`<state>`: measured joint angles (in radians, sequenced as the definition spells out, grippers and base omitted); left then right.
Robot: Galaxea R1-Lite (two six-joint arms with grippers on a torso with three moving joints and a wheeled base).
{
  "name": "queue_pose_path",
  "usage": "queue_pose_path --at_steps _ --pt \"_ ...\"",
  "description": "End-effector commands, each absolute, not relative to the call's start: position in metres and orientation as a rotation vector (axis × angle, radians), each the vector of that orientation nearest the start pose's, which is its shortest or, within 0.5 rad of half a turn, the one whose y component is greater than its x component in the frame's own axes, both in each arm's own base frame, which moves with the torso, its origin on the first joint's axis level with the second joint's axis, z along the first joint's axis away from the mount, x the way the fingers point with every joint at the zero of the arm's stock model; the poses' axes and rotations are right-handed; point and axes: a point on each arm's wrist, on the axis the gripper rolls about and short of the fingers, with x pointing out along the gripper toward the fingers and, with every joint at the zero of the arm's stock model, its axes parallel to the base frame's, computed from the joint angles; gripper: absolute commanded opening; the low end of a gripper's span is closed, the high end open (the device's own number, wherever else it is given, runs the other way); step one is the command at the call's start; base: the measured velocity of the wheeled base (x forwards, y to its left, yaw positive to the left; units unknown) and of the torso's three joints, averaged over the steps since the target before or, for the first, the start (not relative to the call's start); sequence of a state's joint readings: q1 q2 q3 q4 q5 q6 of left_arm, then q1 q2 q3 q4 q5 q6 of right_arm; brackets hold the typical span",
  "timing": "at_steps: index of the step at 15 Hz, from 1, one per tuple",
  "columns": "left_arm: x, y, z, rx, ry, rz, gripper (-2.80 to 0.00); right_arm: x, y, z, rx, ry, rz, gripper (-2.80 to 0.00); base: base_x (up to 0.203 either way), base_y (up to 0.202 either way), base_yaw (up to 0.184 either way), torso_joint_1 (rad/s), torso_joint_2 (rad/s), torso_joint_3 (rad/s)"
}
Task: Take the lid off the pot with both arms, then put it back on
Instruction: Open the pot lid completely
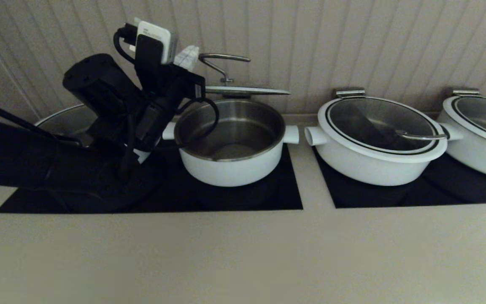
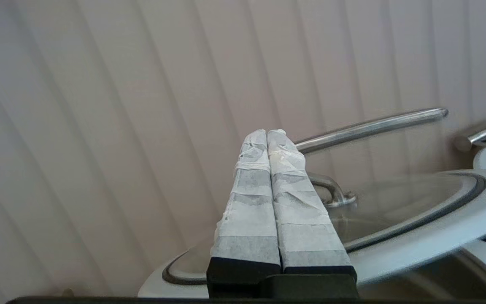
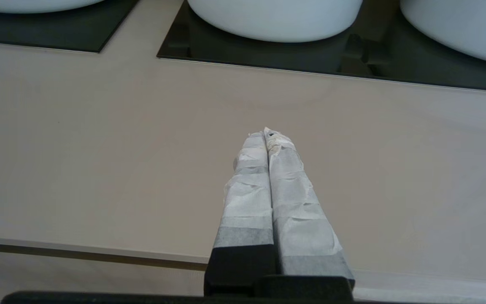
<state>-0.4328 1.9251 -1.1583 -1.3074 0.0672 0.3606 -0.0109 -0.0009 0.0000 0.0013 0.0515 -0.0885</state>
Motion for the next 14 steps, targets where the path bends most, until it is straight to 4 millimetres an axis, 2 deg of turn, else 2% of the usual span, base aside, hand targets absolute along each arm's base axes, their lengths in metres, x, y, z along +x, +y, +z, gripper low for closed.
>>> queue_pose_path --at_steps 1,7,14 --pt "0.337 -0.153 0.268 0.214 -0.589 -0.253 -2.80 -0.023 0.001 0.075 -0.089 0.000 0.041 -2.80 0.000 0.000 0.000 0.000 0.00 0.000" --pt "0.322 -0.147 0.280 0.206 -0.610 -0.244 -2.80 -0.023 0.001 0.075 -0.089 0.000 0.041 -2.80 0.000 0.000 0.000 0.000 0.00 0.000" --pt "0.295 -0.132 0.275 0.228 -0.542 -0.256 -2.80 -0.023 0.001 0.075 -0.089 0.000 0.041 -2.80 0.000 0.000 0.000 0.000 0.00 0.000"
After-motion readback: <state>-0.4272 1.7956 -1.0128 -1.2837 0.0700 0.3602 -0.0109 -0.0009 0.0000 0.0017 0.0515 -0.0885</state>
